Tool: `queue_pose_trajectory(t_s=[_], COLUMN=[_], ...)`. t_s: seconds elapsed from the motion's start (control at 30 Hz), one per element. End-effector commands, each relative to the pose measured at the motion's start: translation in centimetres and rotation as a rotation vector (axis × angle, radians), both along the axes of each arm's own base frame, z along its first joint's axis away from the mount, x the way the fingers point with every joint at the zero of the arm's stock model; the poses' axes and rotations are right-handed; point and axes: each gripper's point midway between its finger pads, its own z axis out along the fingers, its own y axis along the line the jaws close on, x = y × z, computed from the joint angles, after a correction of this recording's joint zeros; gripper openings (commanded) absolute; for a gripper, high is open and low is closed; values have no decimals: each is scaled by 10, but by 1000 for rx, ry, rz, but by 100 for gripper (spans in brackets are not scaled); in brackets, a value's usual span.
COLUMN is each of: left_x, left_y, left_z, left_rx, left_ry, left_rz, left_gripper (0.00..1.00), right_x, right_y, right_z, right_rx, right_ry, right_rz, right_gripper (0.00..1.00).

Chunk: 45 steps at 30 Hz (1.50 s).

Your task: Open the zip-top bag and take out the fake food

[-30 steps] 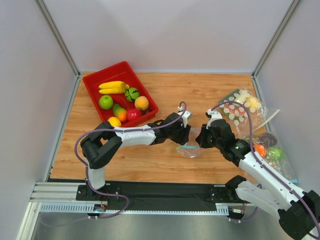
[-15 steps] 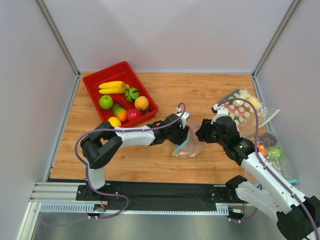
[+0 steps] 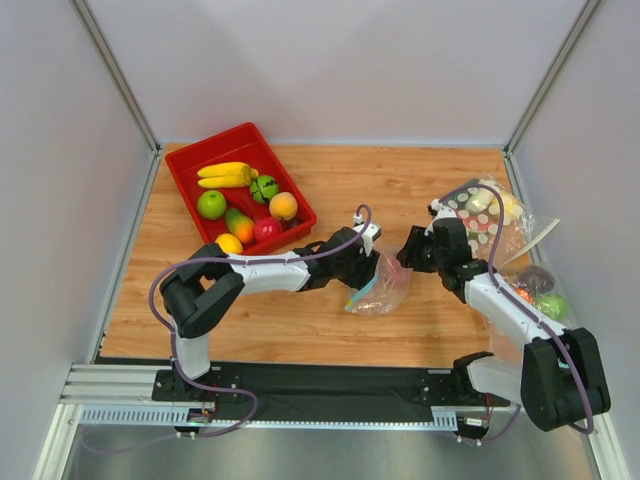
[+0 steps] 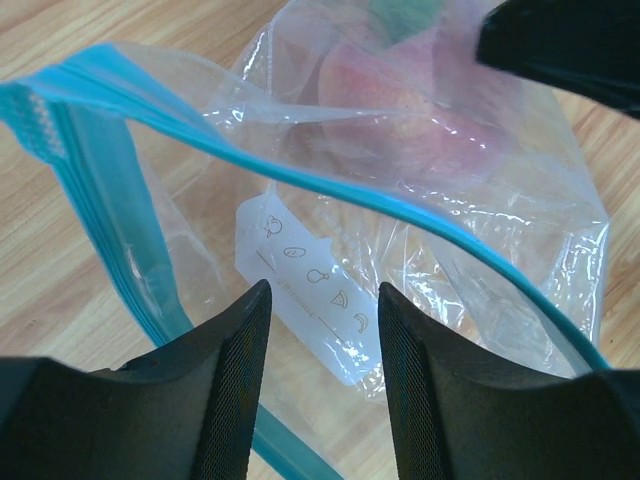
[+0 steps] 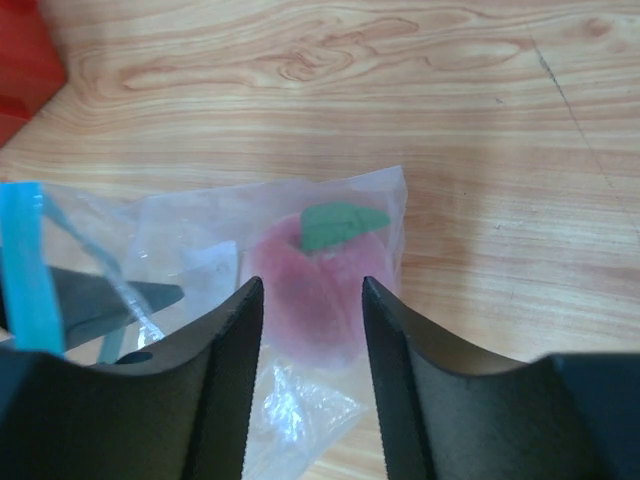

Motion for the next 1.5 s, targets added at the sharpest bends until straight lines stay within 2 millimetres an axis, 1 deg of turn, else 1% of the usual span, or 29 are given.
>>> queue_pose_trajectory(t_s=[0.0,0.07,0.1,0.17,0.2,0.3,0.43,0.57,0.63,0.67,0.77,0.9,0.93,1.03,1.17,1.3,1.4,1.43,1.47], left_x=[9,9,10,11,13,16,21,24,24,24,22,13,7,-11,-29,-34,-33,-32,-33], left_y=[-9,-10,-12,-14,-16,-21,-28,-37,-42,-45,-50,-53,-54,-51,-41,-37,-42,-45,-47], left_z=[37,40,45,48,52,56,64,75,76,80,80,75,75,73,59,48,50,52,50], left_rx=[-84,-93,-102,-108,-118,-126,-157,-192,-204,-216,-234,-246,-256,-277,-255,-231,-253,-264,-265], left_ry=[-72,-78,-86,-94,-99,-106,-120,-132,-125,-126,-111,-71,-56,-10,49,62,62,61,67], left_rz=[-7,-9,-12,-15,-16,-21,-13,-24,-35,-39,-51,-84,-106,-162,-184,-176,-181,-183,-187], left_gripper=[54,54,54,54,54,54,54,54,54,54,54,54,55,57,60,63,67,70,71], right_x=[15,13,12,9,6,0,-7,-15,-17,-18,-20,-20,-20,-19,-19,-18,-18,-19,-20], right_y=[8,7,7,10,10,11,10,3,0,-1,0,0,-1,-1,0,0,1,1,1], right_z=[-4,-15,-23,-28,-33,-37,-43,-54,-59,-60,-61,-61,-62,-64,-65,-63,-62,-61,-61], right_rx=[32,27,23,33,35,45,48,21,12,7,15,14,9,6,10,12,18,18,18], right_ry=[-36,-7,17,38,53,68,91,124,136,141,148,147,147,149,154,148,148,150,150], right_rz=[20,18,20,29,30,37,39,16,4,1,2,0,-3,-3,-4,-4,0,1,1], right_gripper=[44,40,34,27,20,12,5,4,3,3,3,2,2,2,2,2,2,2,2])
